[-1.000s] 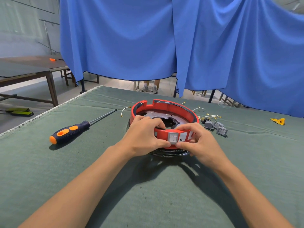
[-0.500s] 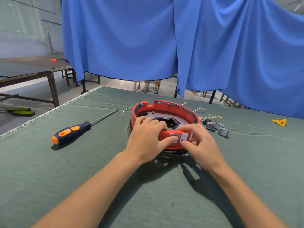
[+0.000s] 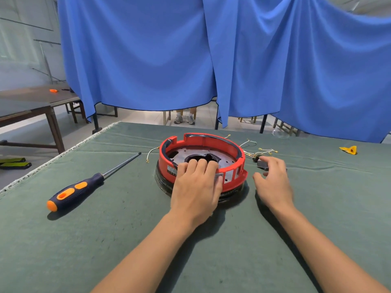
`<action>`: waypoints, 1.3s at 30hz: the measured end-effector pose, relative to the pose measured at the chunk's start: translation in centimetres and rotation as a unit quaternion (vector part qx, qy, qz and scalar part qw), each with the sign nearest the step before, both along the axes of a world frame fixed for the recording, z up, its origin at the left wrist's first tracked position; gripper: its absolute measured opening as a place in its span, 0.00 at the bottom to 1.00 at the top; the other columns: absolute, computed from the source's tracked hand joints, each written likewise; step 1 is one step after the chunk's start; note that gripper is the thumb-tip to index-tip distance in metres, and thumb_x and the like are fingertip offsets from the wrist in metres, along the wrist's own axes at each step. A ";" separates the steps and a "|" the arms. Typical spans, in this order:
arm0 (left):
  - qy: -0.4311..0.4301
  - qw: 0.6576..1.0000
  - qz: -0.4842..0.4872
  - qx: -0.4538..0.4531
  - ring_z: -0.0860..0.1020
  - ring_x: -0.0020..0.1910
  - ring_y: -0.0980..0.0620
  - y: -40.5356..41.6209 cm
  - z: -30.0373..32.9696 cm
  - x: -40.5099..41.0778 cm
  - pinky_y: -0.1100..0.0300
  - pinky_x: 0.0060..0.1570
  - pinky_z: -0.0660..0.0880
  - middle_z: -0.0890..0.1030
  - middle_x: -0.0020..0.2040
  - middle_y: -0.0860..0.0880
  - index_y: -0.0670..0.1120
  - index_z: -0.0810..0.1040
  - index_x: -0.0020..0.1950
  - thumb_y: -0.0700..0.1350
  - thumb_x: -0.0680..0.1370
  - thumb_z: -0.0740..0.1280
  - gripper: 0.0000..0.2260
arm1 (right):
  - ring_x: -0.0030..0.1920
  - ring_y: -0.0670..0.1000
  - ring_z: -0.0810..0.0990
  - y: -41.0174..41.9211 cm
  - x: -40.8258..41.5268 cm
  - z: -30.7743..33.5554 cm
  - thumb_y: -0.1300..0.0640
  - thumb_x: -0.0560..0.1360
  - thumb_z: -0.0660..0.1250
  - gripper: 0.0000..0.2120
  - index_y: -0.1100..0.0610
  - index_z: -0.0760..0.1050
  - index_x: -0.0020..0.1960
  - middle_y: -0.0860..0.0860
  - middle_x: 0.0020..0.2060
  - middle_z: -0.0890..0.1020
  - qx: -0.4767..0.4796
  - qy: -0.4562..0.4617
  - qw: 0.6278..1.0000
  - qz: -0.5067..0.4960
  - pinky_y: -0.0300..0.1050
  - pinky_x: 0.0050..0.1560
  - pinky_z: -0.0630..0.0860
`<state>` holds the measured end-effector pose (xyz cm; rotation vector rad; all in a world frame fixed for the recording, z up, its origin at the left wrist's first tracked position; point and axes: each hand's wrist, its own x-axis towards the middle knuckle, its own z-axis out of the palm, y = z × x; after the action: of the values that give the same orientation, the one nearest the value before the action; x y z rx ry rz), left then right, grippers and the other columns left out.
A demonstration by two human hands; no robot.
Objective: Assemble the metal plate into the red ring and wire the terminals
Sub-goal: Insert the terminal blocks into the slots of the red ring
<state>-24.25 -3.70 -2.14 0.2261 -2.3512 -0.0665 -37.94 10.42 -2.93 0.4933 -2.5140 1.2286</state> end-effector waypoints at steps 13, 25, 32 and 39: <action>0.051 0.994 -0.053 0.075 0.73 0.36 0.49 -2.5 0.8 0.1 0.55 0.44 0.63 0.76 0.34 0.51 0.46 0.76 0.42 0.54 0.75 0.57 0.14 | 0.58 0.60 0.76 -1.7 -6.1 -0.4 0.47 0.75 0.66 0.14 0.51 0.73 0.58 0.56 0.59 0.75 0.079 -0.058 0.983 -0.155 0.52 0.55 0.69; 0.035 0.999 -0.020 -0.024 0.76 0.43 0.44 -2.5 0.2 1.2 0.54 0.51 0.68 0.78 0.41 0.47 0.46 0.82 0.46 0.50 0.80 0.56 0.16 | 0.27 0.51 0.78 0.5 -1.7 -0.3 0.56 0.74 0.66 0.07 0.59 0.77 0.48 0.51 0.34 0.80 -0.218 -0.113 0.966 -0.081 0.43 0.29 0.71; -0.008 1.000 -0.021 -0.016 0.79 0.47 0.43 -1.4 0.6 1.7 0.48 0.57 0.74 0.82 0.45 0.46 0.43 0.82 0.52 0.45 0.79 0.58 0.13 | 0.18 0.45 0.74 2.0 4.3 1.3 0.56 0.77 0.64 0.09 0.61 0.76 0.43 0.52 0.26 0.81 -0.457 -0.325 0.822 0.098 0.33 0.19 0.70; 0.012 0.999 -0.042 0.021 0.79 0.48 0.43 -1.3 0.3 2.2 0.54 0.58 0.67 0.82 0.48 0.47 0.44 0.81 0.55 0.40 0.76 0.62 0.11 | 0.19 0.44 0.71 0.9 6.2 2.0 0.47 0.73 0.69 0.14 0.59 0.77 0.39 0.52 0.25 0.78 -0.426 -0.388 0.814 0.072 0.35 0.20 0.71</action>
<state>-22.05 -4.97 -1.88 0.1449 -2.3368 -0.1585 -31.70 11.34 -0.88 -0.0935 -2.0439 2.8318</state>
